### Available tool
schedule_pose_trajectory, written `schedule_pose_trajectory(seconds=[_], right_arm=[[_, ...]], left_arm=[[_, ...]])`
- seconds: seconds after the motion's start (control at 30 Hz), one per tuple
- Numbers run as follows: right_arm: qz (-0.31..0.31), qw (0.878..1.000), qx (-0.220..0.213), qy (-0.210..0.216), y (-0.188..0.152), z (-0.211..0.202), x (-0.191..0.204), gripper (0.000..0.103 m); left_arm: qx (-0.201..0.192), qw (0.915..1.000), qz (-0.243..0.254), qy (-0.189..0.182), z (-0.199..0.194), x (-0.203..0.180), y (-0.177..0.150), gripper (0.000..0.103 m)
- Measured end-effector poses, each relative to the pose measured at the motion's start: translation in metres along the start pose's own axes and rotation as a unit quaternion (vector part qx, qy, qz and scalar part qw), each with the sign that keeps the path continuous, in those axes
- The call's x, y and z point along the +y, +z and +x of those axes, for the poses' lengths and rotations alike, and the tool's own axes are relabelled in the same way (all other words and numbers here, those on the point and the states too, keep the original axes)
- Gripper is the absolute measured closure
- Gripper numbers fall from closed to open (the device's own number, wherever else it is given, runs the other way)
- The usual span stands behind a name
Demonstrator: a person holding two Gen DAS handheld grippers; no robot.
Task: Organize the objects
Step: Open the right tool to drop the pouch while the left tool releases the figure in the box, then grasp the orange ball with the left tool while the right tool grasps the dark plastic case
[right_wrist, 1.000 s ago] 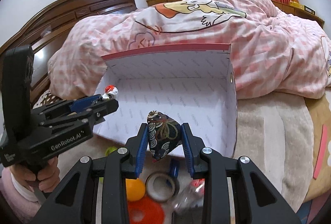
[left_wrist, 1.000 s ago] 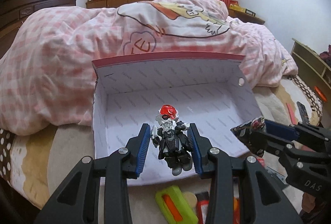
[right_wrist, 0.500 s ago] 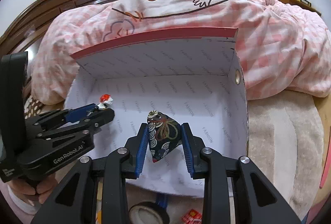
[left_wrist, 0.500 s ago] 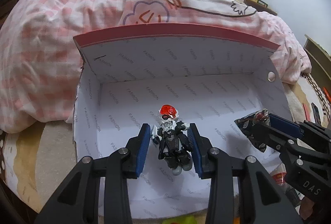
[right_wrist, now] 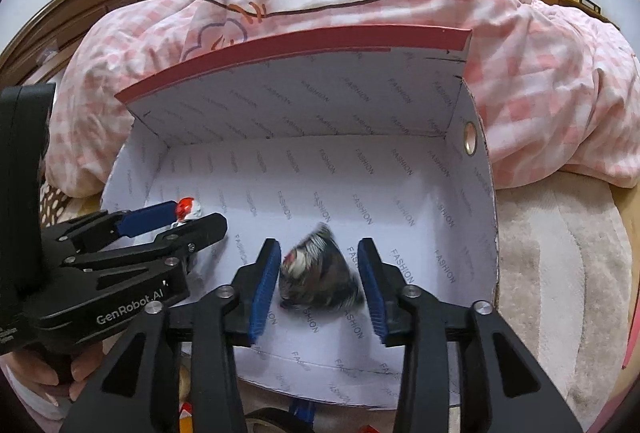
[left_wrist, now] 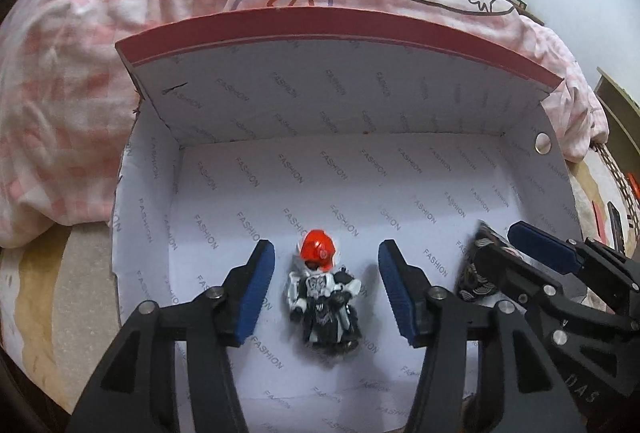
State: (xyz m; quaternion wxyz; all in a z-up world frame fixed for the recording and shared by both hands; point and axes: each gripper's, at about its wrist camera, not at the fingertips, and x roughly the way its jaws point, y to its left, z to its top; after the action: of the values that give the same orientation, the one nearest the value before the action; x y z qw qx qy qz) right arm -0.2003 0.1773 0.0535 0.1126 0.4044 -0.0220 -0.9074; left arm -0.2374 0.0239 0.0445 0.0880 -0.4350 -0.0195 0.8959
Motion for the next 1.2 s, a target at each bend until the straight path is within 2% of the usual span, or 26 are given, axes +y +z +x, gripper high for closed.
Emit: schedule_pose_trajectory(seconds=[0.17,0.37,0.67,1.0,1.2], right_arm=[[-0.005,1.000,-0.005,0.001,-0.001,-0.007,0.005,0.060],[-0.005,0.999,-0.031,0.028,-0.006,-0.032,0.011,0.059],[-0.011,0.998,-0.051,0.045,-0.029,-0.068,0.023,0.055],[-0.025,0.995,-0.068,0.065,-0.068,-0.103,0.036,0.055],[-0.035,0.995,-0.063,0.070,-0.099,-0.116,0.038,0.055]], left_arm=[[-0.006,1.0000,-0.002,-0.004,-0.009,0.002,-0.003,0.048],[-0.028,0.9996,0.009,-0.004,-0.035,-0.005,-0.009,0.048],[-0.043,0.9989,0.015,-0.010,-0.070,-0.016,-0.023,0.048],[-0.067,0.9974,0.021,-0.018,-0.116,-0.014,-0.068,0.048],[-0.061,0.9974,0.014,-0.034,-0.128,-0.018,-0.095,0.048]])
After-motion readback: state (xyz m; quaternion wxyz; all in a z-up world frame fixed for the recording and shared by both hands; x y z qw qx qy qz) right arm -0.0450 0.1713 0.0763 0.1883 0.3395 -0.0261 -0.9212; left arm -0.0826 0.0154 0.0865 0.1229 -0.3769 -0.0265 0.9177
